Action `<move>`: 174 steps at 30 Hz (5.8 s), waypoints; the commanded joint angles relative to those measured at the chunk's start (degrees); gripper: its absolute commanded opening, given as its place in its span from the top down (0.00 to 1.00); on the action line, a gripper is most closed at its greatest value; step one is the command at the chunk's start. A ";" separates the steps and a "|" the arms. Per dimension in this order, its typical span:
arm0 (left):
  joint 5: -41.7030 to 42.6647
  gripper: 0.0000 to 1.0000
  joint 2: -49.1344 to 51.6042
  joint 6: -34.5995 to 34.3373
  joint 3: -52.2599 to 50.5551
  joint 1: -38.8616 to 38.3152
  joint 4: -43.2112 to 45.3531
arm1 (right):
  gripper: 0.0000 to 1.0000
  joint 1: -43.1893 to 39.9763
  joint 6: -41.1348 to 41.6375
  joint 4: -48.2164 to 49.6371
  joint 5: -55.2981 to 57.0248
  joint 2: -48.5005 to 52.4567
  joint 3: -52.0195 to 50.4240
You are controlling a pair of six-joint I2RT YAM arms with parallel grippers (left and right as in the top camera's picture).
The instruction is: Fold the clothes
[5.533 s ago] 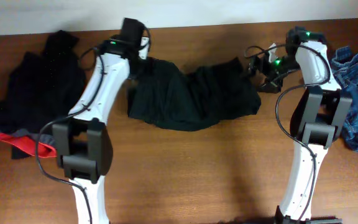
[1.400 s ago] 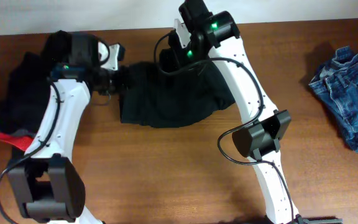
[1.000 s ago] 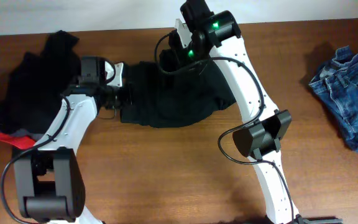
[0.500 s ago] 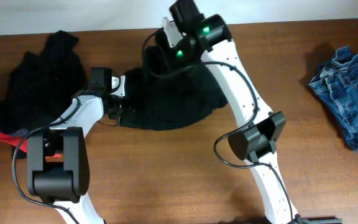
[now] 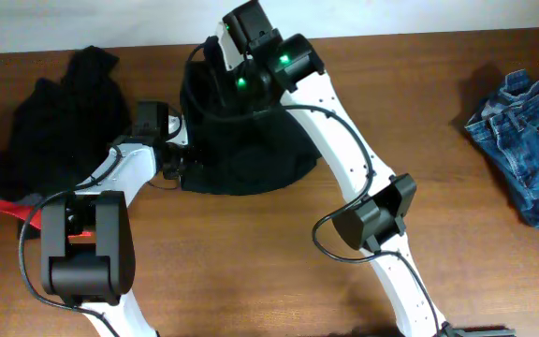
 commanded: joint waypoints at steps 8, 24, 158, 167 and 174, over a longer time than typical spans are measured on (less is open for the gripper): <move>7.52 0.13 -0.87 -0.66 0.09 5.14 -2.97 | 0.96 0.61 0.66 -0.07 0.04 -2.21 1.29; 7.63 0.08 -9.44 -0.68 0.28 11.13 -6.86 | 0.96 0.59 0.50 -0.07 0.04 -2.21 1.29; -2.05 0.99 4.94 -3.15 -2.38 8.66 -9.33 | 0.00 -22.47 -7.61 15.02 -36.57 1.70 -39.47; -2.05 0.99 4.94 -3.13 -2.38 8.66 -8.85 | 0.00 -12.90 -7.28 14.78 -36.94 5.60 -40.59; -2.03 0.99 4.94 -3.15 -2.38 8.66 -8.85 | 0.19 -5.55 -6.86 16.57 -38.12 9.46 -40.59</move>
